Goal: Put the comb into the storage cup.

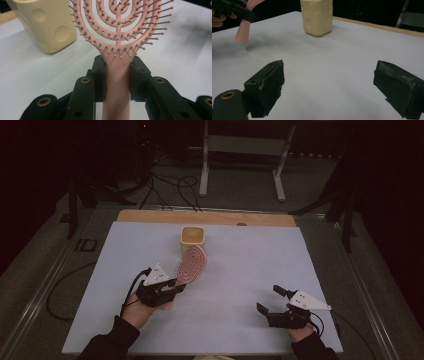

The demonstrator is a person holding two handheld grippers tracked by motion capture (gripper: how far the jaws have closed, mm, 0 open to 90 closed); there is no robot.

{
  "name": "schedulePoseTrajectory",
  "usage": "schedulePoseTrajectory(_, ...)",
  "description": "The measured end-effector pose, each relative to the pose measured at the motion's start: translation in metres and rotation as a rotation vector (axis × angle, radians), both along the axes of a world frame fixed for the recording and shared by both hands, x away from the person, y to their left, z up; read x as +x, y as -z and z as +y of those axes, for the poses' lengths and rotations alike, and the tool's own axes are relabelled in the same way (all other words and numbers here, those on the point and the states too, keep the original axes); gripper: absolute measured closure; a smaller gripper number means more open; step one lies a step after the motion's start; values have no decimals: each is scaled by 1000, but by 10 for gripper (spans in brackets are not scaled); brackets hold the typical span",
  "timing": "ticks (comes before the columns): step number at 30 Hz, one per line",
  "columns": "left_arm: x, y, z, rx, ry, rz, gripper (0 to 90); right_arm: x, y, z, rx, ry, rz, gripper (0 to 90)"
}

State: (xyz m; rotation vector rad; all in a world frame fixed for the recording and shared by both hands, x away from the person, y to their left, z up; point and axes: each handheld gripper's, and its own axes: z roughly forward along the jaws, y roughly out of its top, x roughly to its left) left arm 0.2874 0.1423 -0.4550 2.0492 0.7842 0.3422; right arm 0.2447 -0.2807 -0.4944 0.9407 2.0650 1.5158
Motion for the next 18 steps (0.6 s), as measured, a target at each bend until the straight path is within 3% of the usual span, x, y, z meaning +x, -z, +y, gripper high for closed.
schedulePoseTrajectory(8, -3, 5, 10, -63, -26, -16, 707, -1, -1, 1, 0, 3, 0, 94)
schedulePoseTrajectory(14, -6, 9, 18, -110, -55, -49, 707, -1, -1, 1, 1, 1, -3, 94)
schedulePoseTrajectory(18, -7, 12, 22, -122, -89, -58, 707, -1, -1, 1, 5, 4, -3, 94)
